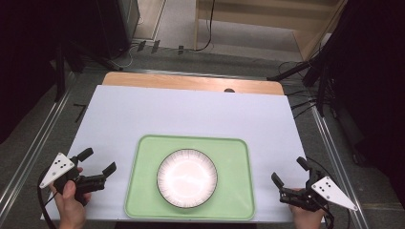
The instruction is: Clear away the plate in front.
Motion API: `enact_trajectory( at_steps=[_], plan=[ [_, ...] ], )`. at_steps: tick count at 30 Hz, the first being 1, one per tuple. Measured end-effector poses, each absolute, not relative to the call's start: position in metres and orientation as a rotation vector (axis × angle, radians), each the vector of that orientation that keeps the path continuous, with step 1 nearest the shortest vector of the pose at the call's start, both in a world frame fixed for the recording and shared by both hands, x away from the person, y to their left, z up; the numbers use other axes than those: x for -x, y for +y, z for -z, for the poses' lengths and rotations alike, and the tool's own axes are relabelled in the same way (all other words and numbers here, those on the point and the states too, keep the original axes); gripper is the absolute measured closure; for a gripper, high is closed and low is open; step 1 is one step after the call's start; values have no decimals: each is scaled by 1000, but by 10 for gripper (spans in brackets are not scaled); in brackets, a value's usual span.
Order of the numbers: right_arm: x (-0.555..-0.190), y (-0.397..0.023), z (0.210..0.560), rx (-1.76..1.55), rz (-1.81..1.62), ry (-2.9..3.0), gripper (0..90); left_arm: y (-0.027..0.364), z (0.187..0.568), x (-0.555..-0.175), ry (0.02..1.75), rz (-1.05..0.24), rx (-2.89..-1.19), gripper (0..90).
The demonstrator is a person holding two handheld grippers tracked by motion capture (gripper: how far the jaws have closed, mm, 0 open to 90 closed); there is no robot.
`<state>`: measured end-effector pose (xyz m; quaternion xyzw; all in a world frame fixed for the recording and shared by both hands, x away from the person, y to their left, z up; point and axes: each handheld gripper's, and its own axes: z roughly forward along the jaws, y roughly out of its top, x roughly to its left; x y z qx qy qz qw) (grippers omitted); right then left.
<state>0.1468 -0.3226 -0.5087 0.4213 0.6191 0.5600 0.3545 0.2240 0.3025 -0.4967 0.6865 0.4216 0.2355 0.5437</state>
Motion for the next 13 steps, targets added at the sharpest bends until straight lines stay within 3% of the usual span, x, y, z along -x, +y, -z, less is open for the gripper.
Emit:
enact_trajectory(
  at_steps=[13],
  plan=[
    [-146, -324, 508, -1153, -1429, 1552, 0, 297, 498, -227, 985, -522, -1654, 0]
  ],
)
